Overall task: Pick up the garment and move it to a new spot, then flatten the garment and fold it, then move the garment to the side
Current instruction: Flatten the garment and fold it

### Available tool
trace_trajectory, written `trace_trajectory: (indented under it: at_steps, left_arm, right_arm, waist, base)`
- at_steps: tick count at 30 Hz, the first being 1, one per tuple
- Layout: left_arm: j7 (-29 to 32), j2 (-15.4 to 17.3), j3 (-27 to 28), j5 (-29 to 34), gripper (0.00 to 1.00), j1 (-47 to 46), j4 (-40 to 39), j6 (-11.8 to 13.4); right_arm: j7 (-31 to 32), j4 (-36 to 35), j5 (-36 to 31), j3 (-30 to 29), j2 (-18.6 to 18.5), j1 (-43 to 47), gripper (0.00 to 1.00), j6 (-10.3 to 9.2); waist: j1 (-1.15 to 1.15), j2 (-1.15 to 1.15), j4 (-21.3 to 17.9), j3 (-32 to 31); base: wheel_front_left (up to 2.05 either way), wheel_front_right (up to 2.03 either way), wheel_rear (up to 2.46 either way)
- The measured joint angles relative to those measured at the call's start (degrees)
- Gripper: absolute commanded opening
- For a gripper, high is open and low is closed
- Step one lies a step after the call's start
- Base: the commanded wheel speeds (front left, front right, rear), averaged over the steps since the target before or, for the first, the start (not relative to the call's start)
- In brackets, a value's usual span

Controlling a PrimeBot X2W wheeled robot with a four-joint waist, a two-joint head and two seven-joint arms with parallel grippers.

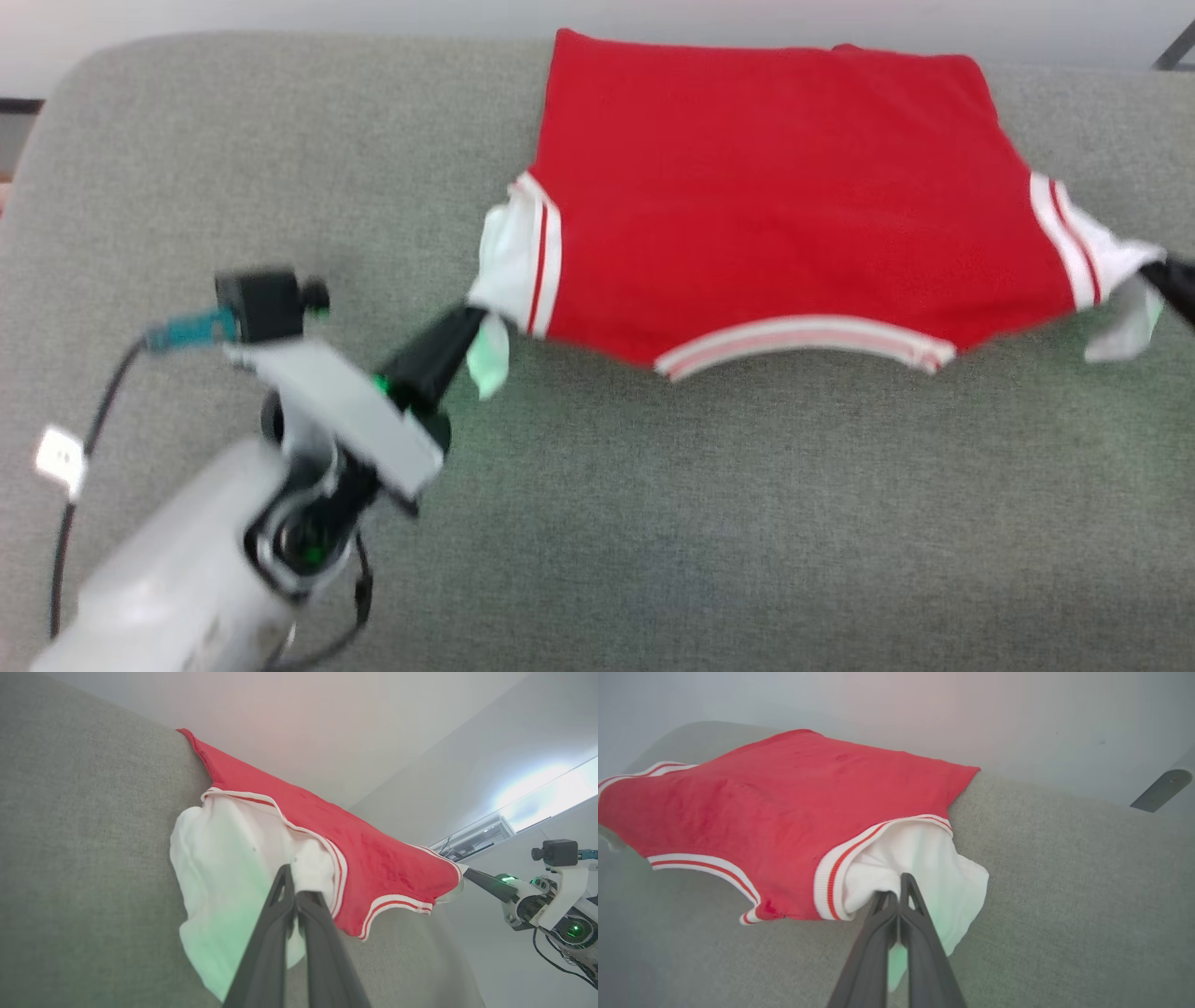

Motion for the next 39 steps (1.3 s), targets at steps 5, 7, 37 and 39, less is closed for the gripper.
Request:
trace_trajectory:
  at_steps: [5, 7, 37, 39]
  left_arm:
    - [-2.42, 3.59, -1.46, -0.77, 0.00, 8.47, -6.89, 0.00]
    - [-3.14, 5.08, -2.05, -0.75, 0.00, 11.52, -8.72, 0.00]
    - [-2.57, 13.72, -7.05, -2.63, 0.00, 28.98, -23.86, 6.35]
    - [-2.16, 12.28, -7.55, -2.43, 0.00, 28.42, -21.32, 6.30]
  right_arm:
    - [2.10, -6.15, 1.30, -1.13, -3.34, 7.87, 0.00, 0.00]
    - [3.27, -8.27, 1.87, -1.56, -4.90, 11.11, 0.00, 0.00]
    - [10.36, -20.26, 2.04, -5.22, -9.01, 37.69, 0.00, 0.00]
    - [12.23, -18.09, -0.74, -4.41, -6.09, 36.65, 0.00, 0.00]
  waist:
    - [0.00, 0.00, -0.05, -1.38]
    - [0.00, 0.00, -0.08, -1.83]
    - [0.00, 0.00, -0.42, -2.76]
    - [0.00, 0.00, -0.48, -2.53]
  base:
    - [0.00, 0.00, 0.00]
    - [0.00, 0.00, 0.00]
    - [0.00, 0.00, 0.00]
    - [0.00, 0.00, 0.00]
